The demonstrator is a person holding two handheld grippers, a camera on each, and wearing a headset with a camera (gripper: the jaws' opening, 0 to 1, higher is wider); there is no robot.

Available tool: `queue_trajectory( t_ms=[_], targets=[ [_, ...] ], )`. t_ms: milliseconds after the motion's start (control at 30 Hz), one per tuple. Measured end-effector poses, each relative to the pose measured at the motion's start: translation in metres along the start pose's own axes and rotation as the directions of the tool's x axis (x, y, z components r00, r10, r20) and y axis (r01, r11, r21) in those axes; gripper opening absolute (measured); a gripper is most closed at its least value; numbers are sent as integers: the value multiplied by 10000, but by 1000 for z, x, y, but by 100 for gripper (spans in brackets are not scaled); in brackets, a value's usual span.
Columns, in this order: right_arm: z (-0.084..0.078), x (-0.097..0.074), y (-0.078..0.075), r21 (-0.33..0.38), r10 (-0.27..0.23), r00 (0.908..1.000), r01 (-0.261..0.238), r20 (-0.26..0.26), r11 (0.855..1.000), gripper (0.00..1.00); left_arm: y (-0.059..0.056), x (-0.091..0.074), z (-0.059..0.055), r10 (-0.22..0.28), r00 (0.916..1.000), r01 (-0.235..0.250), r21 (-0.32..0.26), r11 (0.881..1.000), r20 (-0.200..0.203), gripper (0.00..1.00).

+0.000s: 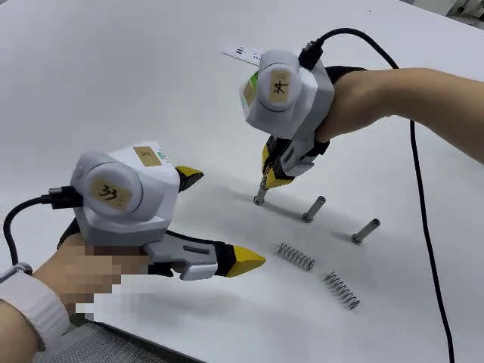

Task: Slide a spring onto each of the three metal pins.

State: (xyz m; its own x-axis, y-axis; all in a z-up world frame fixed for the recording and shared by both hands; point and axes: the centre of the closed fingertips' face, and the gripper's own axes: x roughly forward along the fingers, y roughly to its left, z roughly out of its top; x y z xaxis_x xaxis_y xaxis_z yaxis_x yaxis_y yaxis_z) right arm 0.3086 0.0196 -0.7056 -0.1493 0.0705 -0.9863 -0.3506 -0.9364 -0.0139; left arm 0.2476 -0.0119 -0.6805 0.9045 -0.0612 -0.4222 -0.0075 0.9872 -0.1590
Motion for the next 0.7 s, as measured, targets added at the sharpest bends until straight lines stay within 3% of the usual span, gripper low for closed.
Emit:
queue_trajectory(
  t_ms=[400,700],
  targets=[
    [-2,20,-1,-147,82,9996,-86,-261,9999,12,2,-2,-1,63,10000,-63,-58,10000,-52,93],
    [-6,34,2,139,106,9997,-103,-218,9999,12,5,-5,-3,82,9999,-82,-64,9999,-88,92]
  ],
)
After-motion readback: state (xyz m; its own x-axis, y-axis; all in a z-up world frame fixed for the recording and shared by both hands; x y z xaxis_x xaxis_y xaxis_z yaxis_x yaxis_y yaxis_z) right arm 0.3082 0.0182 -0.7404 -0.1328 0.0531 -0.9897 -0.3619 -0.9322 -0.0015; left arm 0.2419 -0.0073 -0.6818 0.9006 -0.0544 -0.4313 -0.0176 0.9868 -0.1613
